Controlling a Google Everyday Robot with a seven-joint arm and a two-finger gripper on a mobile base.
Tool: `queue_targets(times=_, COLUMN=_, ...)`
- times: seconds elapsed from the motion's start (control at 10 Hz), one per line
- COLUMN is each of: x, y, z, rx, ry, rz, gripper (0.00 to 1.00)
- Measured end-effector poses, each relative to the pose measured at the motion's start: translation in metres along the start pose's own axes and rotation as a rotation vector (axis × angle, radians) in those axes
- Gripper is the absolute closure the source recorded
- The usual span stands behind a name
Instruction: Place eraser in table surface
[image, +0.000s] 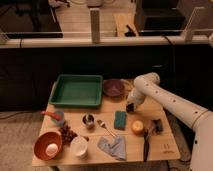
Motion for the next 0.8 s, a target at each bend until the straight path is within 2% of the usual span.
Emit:
queue_targets(times=0.4, x=0.007, y=0.009, z=-0.033, rx=0.080, ry=-0.022, rz=0.032, gripper=1.00)
queue_targets(times=0.8, x=-0.001, y=0.018, z=-0.074, rx=0.145, ry=-0.001, rz=0.020, gripper=1.00)
